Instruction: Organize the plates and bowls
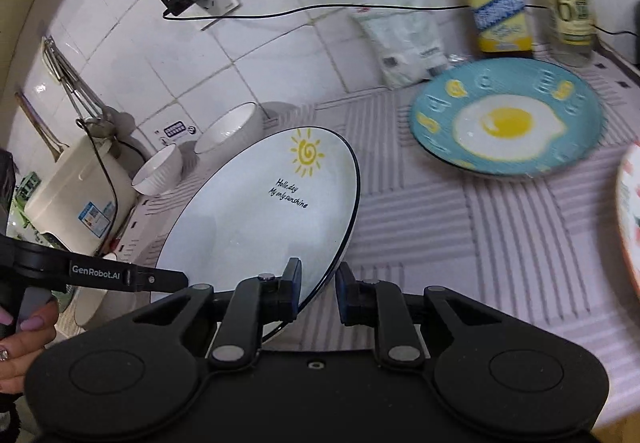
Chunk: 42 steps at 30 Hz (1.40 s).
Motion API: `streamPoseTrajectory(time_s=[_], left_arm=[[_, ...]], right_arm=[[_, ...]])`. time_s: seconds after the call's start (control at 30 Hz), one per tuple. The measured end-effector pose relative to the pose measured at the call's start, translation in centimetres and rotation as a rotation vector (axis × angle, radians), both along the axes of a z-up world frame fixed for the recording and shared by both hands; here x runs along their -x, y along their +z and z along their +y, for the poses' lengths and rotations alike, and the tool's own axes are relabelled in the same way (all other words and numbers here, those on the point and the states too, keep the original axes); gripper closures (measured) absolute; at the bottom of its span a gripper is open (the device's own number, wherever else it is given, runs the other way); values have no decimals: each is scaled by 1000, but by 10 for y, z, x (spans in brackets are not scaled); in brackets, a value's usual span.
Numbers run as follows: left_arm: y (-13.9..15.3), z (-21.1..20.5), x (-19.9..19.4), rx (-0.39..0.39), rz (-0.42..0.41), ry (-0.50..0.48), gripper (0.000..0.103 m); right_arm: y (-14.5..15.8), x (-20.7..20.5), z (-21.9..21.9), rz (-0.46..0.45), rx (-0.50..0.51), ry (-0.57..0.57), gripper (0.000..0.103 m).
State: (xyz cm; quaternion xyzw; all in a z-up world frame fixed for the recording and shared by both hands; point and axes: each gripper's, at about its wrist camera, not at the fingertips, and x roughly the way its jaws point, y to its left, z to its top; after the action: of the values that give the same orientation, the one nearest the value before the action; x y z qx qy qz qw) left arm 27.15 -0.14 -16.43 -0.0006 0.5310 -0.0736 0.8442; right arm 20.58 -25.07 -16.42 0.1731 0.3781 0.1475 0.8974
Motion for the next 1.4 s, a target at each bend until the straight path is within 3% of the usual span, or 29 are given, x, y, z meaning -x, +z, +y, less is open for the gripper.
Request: streamPoseTrajectory(time_s=[0.33, 0.57, 0.77, 0.93, 1.03, 1.23, 1.4], left_arm=[[-18, 8, -46, -43, 16, 23, 81], [-35, 5, -53, -54, 31, 34, 81], [-34, 2, -52, -63, 32, 54, 80], [-27, -1, -44, -73, 28, 44, 73], [-18, -4, -33, -88, 8, 35, 63], [9, -15, -9, -113, -51, -1, 55], [37, -35, 11, -115, -103, -63, 47]], right_arm=[[-19, -56, 14, 14, -28, 21, 81], [-35, -75, 24, 40, 70, 16, 81], [-36, -75, 29, 40, 106, 4, 79], [-26, -72, 41, 53, 216, 34, 75], [-15, -61, 36, 48, 232, 27, 65], [17, -31, 8, -9, 188, -20, 46], [45, -6, -5, -81, 260, -38, 33]])
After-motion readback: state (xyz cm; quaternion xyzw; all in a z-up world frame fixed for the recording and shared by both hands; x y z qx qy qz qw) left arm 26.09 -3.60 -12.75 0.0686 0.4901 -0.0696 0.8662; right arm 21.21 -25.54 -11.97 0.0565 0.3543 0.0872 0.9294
